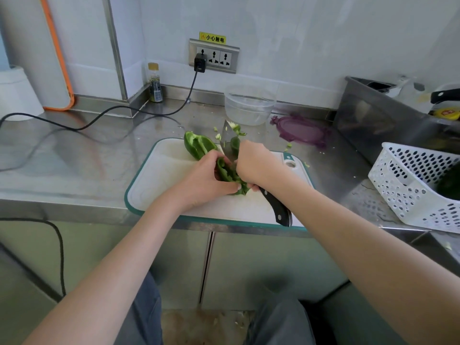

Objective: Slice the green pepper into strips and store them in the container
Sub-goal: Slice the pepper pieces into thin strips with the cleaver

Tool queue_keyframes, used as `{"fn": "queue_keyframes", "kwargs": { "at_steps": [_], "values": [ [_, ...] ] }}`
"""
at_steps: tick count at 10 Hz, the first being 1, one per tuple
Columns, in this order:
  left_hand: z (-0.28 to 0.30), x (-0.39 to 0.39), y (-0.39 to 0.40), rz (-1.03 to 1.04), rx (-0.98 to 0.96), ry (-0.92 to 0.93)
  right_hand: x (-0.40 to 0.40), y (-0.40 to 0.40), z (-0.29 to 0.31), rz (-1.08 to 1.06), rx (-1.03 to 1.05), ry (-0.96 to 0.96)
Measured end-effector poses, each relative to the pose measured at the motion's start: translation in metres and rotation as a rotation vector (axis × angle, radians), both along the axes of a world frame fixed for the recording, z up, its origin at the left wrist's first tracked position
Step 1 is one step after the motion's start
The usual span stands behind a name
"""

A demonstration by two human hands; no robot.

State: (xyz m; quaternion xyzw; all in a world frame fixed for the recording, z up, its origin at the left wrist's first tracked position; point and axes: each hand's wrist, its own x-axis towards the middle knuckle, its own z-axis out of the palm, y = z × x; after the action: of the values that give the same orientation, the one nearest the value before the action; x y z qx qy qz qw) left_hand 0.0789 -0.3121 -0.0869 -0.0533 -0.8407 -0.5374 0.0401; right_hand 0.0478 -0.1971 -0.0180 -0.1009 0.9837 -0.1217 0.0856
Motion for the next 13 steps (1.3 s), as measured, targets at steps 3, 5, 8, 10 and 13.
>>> {"fn": "queue_keyframes", "kwargs": {
  "at_steps": [3, 5, 8, 10, 13],
  "values": [
    [0.002, 0.004, 0.002, 0.0, -0.096, 0.041, 0.008, 0.024, -0.012, 0.029, -0.129, 0.038],
    [0.0, 0.002, -0.002, 0.053, 0.011, 0.063, -0.018, 0.022, -0.004, -0.015, -0.106, -0.055],
    [-0.005, -0.006, -0.003, -0.021, -0.045, 0.106, -0.02, 0.061, 0.006, -0.135, -0.243, -0.023],
    [-0.009, -0.01, -0.002, 0.008, -0.079, 0.113, -0.012, 0.053, 0.01, -0.057, -0.274, 0.001],
    [-0.007, -0.008, -0.002, 0.03, -0.091, 0.085, 0.0, 0.036, 0.008, -0.026, -0.325, -0.053]
  ]
}}
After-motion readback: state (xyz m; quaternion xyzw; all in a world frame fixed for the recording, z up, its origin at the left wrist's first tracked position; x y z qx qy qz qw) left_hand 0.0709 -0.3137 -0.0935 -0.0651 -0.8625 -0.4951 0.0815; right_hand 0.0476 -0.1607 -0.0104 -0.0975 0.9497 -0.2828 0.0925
